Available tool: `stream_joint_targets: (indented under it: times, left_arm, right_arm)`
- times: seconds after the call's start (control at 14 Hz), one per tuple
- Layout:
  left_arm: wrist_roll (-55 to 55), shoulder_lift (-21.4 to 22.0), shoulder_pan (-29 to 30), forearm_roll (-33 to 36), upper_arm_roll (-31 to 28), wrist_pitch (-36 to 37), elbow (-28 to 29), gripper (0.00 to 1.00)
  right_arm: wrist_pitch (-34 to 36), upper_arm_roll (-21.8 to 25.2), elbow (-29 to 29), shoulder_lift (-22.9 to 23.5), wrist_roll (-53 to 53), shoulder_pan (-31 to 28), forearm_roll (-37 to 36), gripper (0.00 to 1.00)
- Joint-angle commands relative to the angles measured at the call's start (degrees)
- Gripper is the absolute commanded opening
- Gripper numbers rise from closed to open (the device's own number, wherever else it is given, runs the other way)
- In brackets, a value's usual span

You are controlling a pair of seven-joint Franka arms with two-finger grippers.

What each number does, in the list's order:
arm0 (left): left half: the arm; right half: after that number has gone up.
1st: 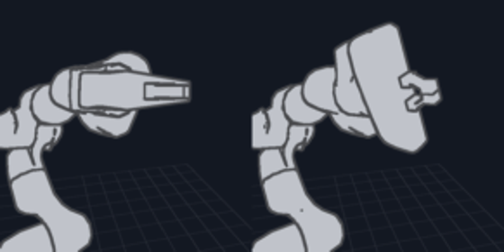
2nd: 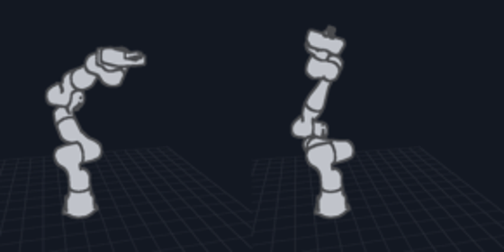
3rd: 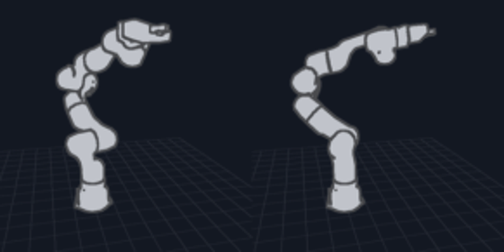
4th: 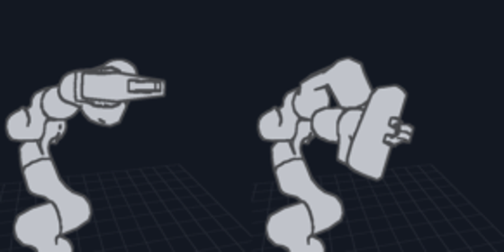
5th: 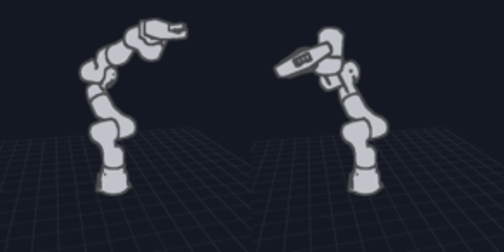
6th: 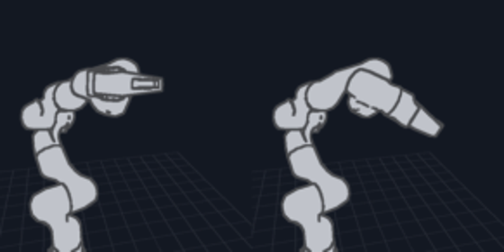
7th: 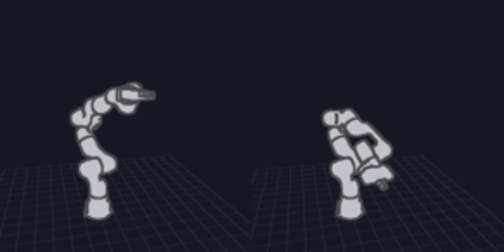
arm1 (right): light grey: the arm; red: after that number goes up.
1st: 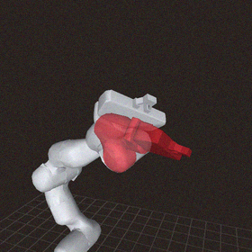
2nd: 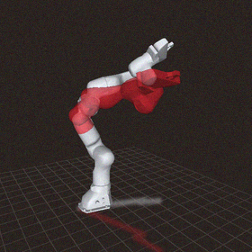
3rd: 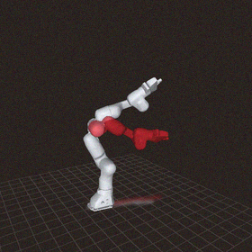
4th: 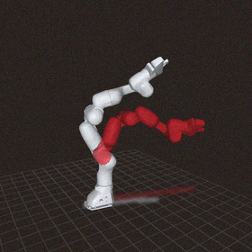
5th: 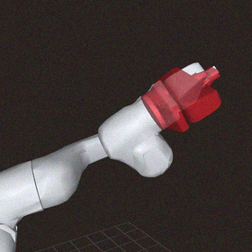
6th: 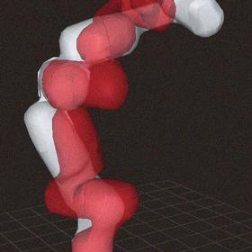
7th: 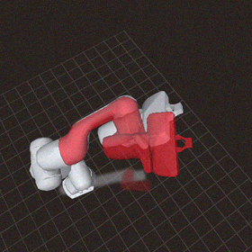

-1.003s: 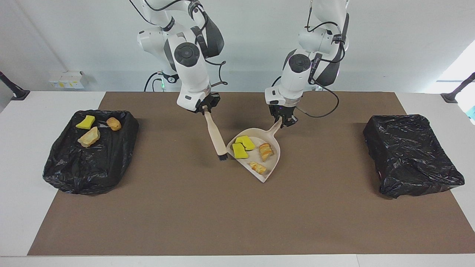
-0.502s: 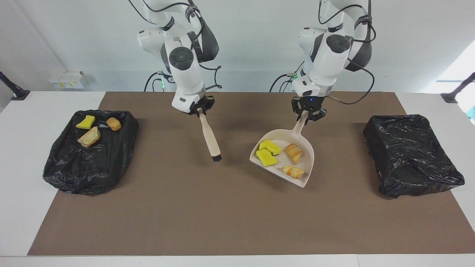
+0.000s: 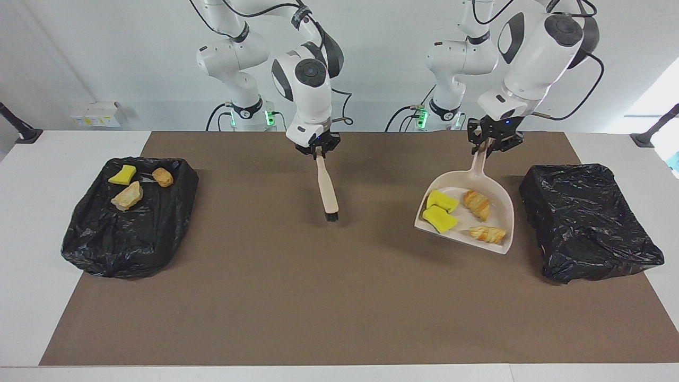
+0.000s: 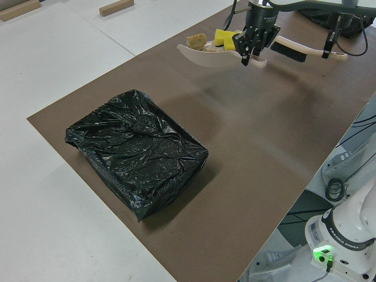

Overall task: Sweep and dump trash in bin
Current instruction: 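Carry the dustpan with the left gripper and tip it over the black bag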

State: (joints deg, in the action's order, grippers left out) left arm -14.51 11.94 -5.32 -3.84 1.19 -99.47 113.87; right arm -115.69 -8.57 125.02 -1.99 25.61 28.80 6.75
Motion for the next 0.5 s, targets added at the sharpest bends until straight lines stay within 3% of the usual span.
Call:
stream_joint_targets:
  times: [0.0, 0.43]
  left_arm:
    - [-6.5, 0.1, 7.8, -0.5, -0.5, 4.0, -4.1, 0.00]
    - [-33.0, -0.6, 24.4, 0.1, -3.7, 2.8, -7.5, 0.00]
  right_arm:
    - [-4.0, 0.1, 2.3, 0.0, 7.5, 3.6, -0.2, 0.00]
    - [-10.5, 0.0, 2.8, 5.1, 16.3, 10.7, 0.1, 0.00]
